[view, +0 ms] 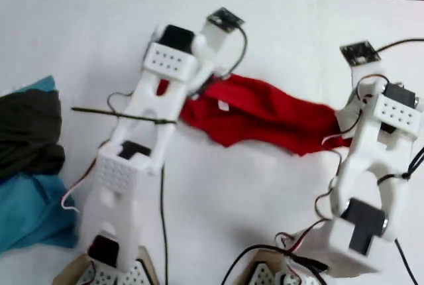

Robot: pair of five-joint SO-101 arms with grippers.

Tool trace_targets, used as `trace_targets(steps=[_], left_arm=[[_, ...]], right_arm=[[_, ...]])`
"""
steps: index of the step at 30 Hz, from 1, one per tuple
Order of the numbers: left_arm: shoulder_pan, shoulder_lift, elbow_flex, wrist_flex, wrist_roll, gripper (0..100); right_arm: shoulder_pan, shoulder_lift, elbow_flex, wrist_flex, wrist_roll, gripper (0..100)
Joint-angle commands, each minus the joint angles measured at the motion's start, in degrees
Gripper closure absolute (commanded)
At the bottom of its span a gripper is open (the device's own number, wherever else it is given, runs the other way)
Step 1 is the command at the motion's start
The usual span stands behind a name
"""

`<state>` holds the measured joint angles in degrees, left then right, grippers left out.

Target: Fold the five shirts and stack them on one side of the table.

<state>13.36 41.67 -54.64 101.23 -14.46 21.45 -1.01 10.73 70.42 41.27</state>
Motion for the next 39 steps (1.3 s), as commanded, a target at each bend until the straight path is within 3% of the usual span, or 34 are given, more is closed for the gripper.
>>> trace_targets(steps=[1,5,13,22,26,29,39], left_arm=[[-1.8,-8.0,-1.2,1.1,-0.6,98],[-4.4,-17.3,2.2,1.1,-2.1,98],[-13.3,-37.7,15.0,1.1,-7.1,98],[-19.6,-57.4,30.0,1.0,-11.6,98],[-19.3,-64.7,32.5,0.9,-11.7,98],[-19.3,-68.0,35.6,-0.4,-11.7,98],[-19.5,-71.3,41.5,-1.5,-11.6,98]], right_arm=[[-3.3,-10.6,-2.8,-0.2,0.4,97.8],[-8.5,-21.9,-0.2,1.5,0.4,97.8],[-19.4,-40.6,21.0,-0.6,0.9,97.8],[-13.4,-56.7,28.7,-7.5,4.9,97.8],[-11.8,-62.1,28.9,-8.3,-0.7,97.8],[-13.5,-63.4,29.5,-8.0,-5.4,97.8],[-21.7,-61.7,34.8,-8.9,-5.5,97.8]])
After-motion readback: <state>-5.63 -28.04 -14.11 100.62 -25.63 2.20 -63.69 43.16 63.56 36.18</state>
